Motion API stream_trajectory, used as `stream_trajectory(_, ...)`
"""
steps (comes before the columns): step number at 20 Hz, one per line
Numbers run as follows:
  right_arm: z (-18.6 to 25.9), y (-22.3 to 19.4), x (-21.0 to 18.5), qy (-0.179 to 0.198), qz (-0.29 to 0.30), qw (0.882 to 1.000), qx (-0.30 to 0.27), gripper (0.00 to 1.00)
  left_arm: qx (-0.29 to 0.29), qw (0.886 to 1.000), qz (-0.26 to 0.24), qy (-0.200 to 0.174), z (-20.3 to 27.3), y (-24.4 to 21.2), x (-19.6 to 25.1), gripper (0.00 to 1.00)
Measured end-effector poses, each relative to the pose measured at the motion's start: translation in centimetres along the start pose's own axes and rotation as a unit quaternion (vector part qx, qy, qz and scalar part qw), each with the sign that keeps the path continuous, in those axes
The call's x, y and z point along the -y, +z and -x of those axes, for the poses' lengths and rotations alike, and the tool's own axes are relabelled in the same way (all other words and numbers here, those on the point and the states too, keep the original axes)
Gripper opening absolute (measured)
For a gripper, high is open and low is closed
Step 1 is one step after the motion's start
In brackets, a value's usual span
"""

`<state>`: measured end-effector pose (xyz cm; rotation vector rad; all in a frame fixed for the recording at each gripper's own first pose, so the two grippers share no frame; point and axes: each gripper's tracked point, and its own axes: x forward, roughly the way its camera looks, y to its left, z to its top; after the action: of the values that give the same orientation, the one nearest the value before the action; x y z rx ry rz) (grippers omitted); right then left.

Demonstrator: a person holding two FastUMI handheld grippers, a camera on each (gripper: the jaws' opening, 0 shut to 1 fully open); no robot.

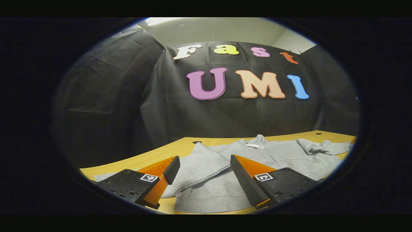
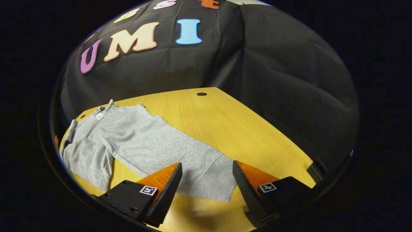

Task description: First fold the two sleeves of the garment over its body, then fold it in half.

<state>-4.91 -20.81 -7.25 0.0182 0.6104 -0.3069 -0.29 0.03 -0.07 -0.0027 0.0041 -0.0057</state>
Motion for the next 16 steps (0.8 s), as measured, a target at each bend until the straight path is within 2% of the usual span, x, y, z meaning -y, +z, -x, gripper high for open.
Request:
stream_trajectory(1,-0.1,-0.4,0.0,0.000,-0.002,1.000,-0.008,0.98,0.000,1.000,0.000,0.000,0.0,0.0,0.0,0.93)
stream_trajectory(2,-0.4,-1.0,0.1,-0.003,-0.002,1.000,-0.017,0.94,0.000,1.000,0.000,0.000,0.0,0.0,0.0,0.93)
stream_trajectory(3,-0.7,-1.6,0.3,-0.003,-0.001,1.000,-0.023,0.98,0.000,1.000,0.000,0.000,0.0,0.1,0.0,0.93)
stream_trajectory(4,-0.8,-1.9,0.4,-0.003,-0.001,1.000,-0.027,0.94,0.000,1.000,0.000,0.000,0.0,-0.1,0.0,0.93)
stream_trajectory(5,-0.7,-1.9,0.5,-0.002,-0.002,1.000,-0.027,0.98,0.000,1.000,0.000,0.000,0.1,0.0,0.0,0.93)
stream_trajectory(9,-0.8,-2.0,0.5,-0.001,-0.004,1.000,-0.029,0.98,0.000,1.000,0.000,0.000,-0.1,0.1,0.0,0.93)
stream_trajectory(10,-0.8,-2.0,0.5,0.001,-0.003,1.000,-0.028,0.93,0.000,1.000,0.000,0.000,0.0,0.1,0.1,0.93)
stream_trajectory(12,-0.8,-2.1,0.0,0.012,-0.004,0.999,-0.031,0.91,0.000,1.000,0.000,0.000,0.0,0.0,0.1,0.93)
stream_trajectory(15,-0.8,-2.2,-0.9,0.023,0.002,0.999,-0.038,0.60,0.000,1.000,0.000,0.000,0.0,0.0,0.0,0.93)
stream_trajectory(16,-0.6,-2.2,-1.2,0.026,0.003,0.999,-0.041,0.54,0.000,1.000,0.000,0.000,0.0,0.0,0.1,0.93)
